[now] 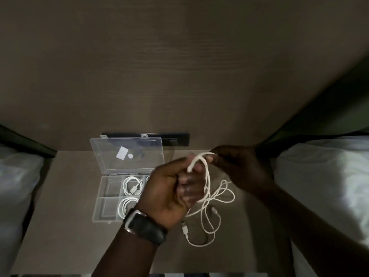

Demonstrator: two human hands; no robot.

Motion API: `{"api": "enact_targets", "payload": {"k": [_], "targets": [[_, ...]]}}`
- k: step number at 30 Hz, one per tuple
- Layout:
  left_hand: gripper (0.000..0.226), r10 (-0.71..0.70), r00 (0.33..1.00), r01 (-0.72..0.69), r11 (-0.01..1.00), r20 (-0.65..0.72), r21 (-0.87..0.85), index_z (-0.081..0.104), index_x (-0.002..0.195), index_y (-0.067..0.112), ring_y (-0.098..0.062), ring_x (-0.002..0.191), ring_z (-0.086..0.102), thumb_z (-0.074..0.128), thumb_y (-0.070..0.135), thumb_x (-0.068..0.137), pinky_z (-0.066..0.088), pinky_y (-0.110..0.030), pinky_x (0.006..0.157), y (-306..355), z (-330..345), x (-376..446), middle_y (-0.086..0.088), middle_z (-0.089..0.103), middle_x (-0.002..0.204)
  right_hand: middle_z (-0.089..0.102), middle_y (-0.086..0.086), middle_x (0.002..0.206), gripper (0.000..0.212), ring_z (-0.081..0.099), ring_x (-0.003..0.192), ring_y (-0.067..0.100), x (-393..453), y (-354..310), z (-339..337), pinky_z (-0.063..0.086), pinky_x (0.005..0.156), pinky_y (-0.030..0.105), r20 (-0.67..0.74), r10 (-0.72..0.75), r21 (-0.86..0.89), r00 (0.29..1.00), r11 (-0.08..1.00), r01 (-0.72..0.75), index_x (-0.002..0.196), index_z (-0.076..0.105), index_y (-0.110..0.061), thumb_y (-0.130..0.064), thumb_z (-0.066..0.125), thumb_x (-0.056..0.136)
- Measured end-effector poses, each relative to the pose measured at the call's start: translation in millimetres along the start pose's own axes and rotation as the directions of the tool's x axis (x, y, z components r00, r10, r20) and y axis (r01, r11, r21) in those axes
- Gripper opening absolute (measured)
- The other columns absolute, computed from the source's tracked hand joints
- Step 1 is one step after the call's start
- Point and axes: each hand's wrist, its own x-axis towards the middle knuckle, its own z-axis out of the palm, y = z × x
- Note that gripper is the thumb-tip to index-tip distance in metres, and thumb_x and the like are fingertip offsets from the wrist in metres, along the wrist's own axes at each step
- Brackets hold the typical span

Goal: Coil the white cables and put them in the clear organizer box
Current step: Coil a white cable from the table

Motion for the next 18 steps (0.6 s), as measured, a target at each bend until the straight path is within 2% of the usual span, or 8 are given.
{"api": "enact_targets", "payload": {"k": [3, 5, 8, 9, 11, 12, 15, 18], "targets": [[0.037, 0.255, 0.965, -0.228, 0.928, 0.058, -0.294, 0.06, 0.088, 0.01, -0.006, 0.054, 0.044, 0.028, 0.021, 0.103, 0.041, -0.019, 0.054, 23.3, -4.6, 0.9, 0.006, 0.048, 0.063, 0.062, -0.009, 0.058, 0.032, 0.055, 0.056, 0.0, -31.9, 9.7, 28.0, 0.044, 0.058, 0.024, 0.147, 0.088, -0.126, 0.985, 0.99, -0.07, 0.076, 0.066, -0.02, -0.04, 0.056, 0.098], [0.034, 0.424, 0.902, -0.432, 0.873, -0.087, -0.224, 0.063, 0.091, 0.01, -0.007, 0.06, 0.053, 0.032, 0.017, 0.104, 0.047, -0.019, 0.06, 39.1, -10.2, 6.1, 0.004, 0.056, 0.069, 0.062, -0.01, 0.068, 0.035, 0.058, 0.062, 0.003, -51.6, 10.1, 39.5, 0.048, 0.064, 0.033, 0.327, 0.046, -0.285, 0.944, 0.957, 0.053, 0.099, 0.058, -0.021, -0.051, 0.041, 0.1], [0.022, 0.678, 0.711, -0.528, 0.691, -0.189, 0.494, 0.063, 0.09, 0.004, -0.014, 0.065, 0.061, 0.047, 0.015, 0.1, 0.052, -0.028, 0.063, 32.9, -24.5, 15.7, -0.003, 0.065, 0.072, 0.061, -0.014, 0.074, 0.026, 0.06, 0.065, 0.004, -50.9, -11.0, 32.0, 0.05, 0.066, 0.032, 0.406, 0.007, -0.307, 0.914, 0.943, 0.129, 0.105, 0.05, -0.033, -0.052, 0.032, 0.101], [0.021, 0.703, 0.705, -0.418, 0.515, -0.09, 0.748, 0.062, 0.09, 0.003, -0.016, 0.066, 0.061, 0.05, 0.017, 0.098, 0.052, -0.034, 0.064, 22.6, -27.0, 16.9, -0.005, 0.065, 0.071, 0.064, -0.012, 0.079, 0.026, 0.064, 0.07, 0.004, -43.9, -20.1, 24.8, 0.052, 0.065, 0.031, 0.388, -0.039, -0.301, 0.921, 0.939, 0.167, 0.103, 0.049, -0.037, -0.055, 0.03, 0.099], [0.025, 0.57, 0.818, -0.201, 0.171, 0.069, 0.965, 0.062, 0.085, 0.007, -0.015, 0.063, 0.061, 0.048, 0.023, 0.099, 0.05, -0.036, 0.061, -1.2, -28.3, 15.0, -0.005, 0.064, 0.066, 0.07, -0.01, 0.087, 0.026, 0.068, 0.079, 0.006, -23.0, -29.4, 6.3, 0.054, 0.069, 0.029, 0.306, -0.184, -0.321, 0.934, 0.904, 0.283, 0.101, 0.058, -0.037, -0.053, 0.037, 0.098], [0.03, 0.502, 0.865, -0.134, 0.2, 0.016, 0.971, 0.063, 0.083, 0.008, -0.014, 0.056, 0.06, 0.045, 0.024, 0.101, 0.048, -0.03, 0.057, -9.0, -26.1, 11.8, -0.002, 0.063, 0.061, 0.069, -0.01, 0.085, 0.024, 0.068, 0.079, 0.006, -11.6, -28.8, -3.0, 0.054, 0.069, 0.03, 0.252, -0.249, -0.338, 0.935, 0.882, 0.327, 0.097, 0.066, -0.032, -0.048, 0.048, 0.097], [0.041, 0.322, 0.916, -0.06, 0.698, -0.238, 0.713, 0.069, 0.08, 0.003, -0.014, 0.039, 0.035, 0.045, 0.029, 0.101, 0.028, -0.022, 0.042, -14.1, -15.4, -1.6, -0.002, 0.042, 0.048, 0.063, -0.003, 0.068, 0.023, 0.06, 0.062, 0.005, 9.6, -12.2, -12.4, 0.049, 0.057, 0.032, 0.082, -0.188, -0.173, 0.979, 0.965, 0.199, 0.079, 0.069, -0.019, -0.04, 0.078, 0.079], [0.039, 0.152, 0.977, -0.12, 0.971, -0.147, 0.209, 0.07, 0.077, 0.007, -0.008, 0.038, 0.03, 0.046, 0.031, 0.096, 0.018, -0.022, 0.044, -5.4, -2.0, -10.5, 0.003, 0.036, 0.047, 0.063, 0.005, 0.065, 0.029, 0.053, 0.059, 0.003, 5.9, 8.8, 6.4, 0.045, 0.059, 0.031, 0.049, -0.024, -0.02, 0.999, 0.999, 0.025, 0.076, 0.068, -0.014, -0.041, 0.073, 0.085]]}}
